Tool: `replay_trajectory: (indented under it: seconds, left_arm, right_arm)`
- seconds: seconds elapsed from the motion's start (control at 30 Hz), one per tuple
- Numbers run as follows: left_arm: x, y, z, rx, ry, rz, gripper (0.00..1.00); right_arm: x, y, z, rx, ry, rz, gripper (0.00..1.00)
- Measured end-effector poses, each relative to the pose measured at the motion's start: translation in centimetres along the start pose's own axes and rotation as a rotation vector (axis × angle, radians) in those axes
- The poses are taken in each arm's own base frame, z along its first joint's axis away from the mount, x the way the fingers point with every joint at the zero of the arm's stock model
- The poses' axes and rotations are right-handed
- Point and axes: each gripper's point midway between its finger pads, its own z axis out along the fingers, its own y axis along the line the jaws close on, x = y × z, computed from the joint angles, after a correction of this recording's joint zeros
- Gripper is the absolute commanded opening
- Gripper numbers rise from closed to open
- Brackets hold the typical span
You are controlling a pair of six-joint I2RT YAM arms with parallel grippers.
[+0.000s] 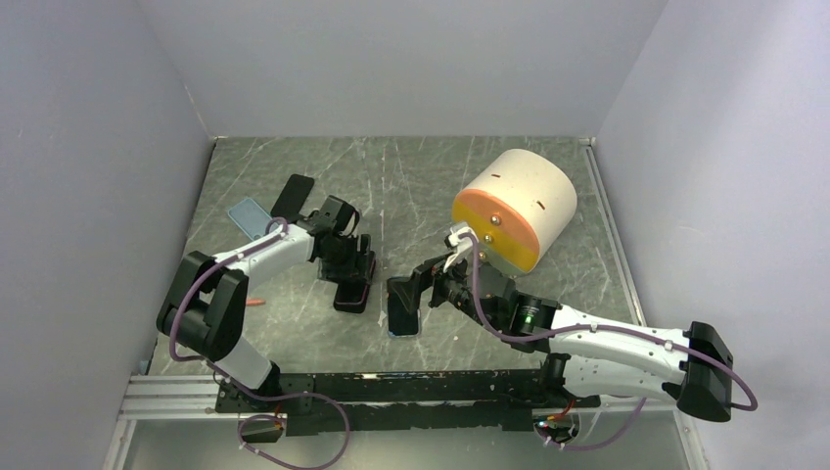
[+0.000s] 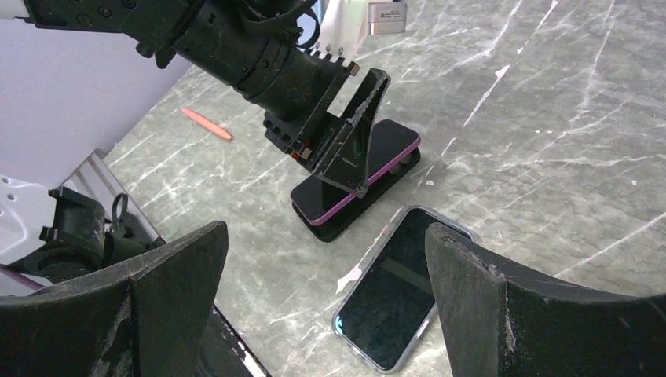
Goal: Put the phone into the phone case
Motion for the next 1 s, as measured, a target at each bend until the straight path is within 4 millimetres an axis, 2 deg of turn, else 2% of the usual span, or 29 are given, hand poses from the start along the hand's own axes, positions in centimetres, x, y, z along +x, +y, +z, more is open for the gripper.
replay_trajectory:
  seconds: [0.43,0.53,0.67,0.8,1.0]
  left_arm:
    - [-0.4,0.7,0.1,-0.05,-0.026,-0.01,0.51]
    - [-0.2,0.6,0.2,-0.05,-0.023,-0.005,0.57]
    - [0.2,0.4,0.2,-0.058,-0.015,0.009,0.58]
    - [0.7,0.3,0.3,-0.072,-0.011,0.029,0.71]
    - [1.5,0.6,0.3,-0.086,0.009,0.031,0.76]
  right_arm:
    - [0.8,-0.4,0.3,0.02,0.022,0.001,0.99]
    - [0.9,-0.5,0.4,0.027,0.025,0.0,0.99]
    - [1.0,-0.8,0.4,0.046,0.025,0.022,0.99]
    - [1.4,-1.4,0.3,0.079,0.038,0.034,0.99]
    - [1.8,-1.8,0.2,0.1,0.05,0.033,0.99]
